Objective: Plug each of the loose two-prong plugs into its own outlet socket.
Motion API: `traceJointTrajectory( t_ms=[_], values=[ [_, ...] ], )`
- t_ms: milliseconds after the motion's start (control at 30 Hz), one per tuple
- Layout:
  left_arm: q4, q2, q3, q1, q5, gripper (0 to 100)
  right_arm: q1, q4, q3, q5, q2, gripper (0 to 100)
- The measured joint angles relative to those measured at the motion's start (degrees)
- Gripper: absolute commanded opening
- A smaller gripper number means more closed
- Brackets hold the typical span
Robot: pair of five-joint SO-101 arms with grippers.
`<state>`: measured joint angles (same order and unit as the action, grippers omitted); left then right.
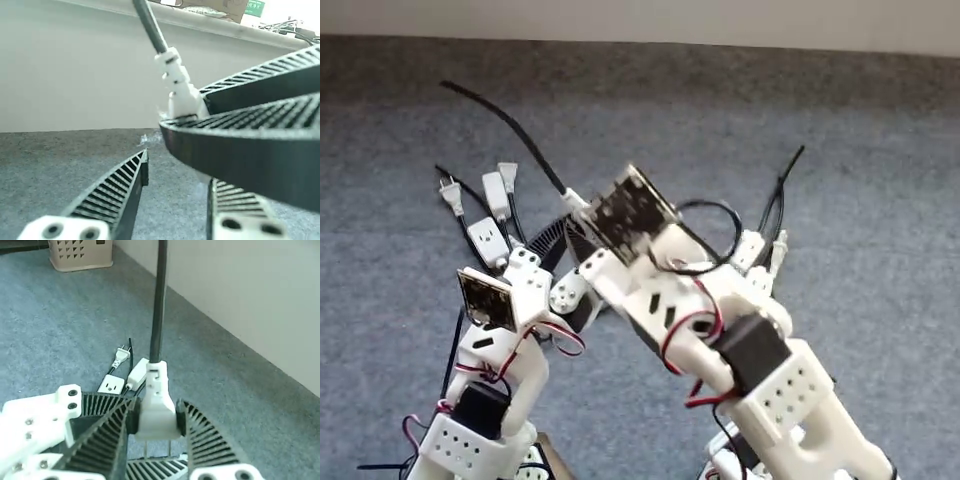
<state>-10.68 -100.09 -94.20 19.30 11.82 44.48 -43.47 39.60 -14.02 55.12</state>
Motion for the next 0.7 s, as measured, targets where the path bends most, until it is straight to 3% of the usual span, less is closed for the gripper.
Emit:
traceJointTrajectory(
  t_ms=[333, 700],
  values=[
    [0.00, 0.09, -0.09, 0.09, 0.00, 19, -0.97, 2.46, 7.65, 0.00, 10.37, 6.3],
    [0.00, 0.00, 0.00, -0.35, 0.00, 19, -1.49, -7.12, 7.74, 0.00, 20.22, 6.3]
  ],
)
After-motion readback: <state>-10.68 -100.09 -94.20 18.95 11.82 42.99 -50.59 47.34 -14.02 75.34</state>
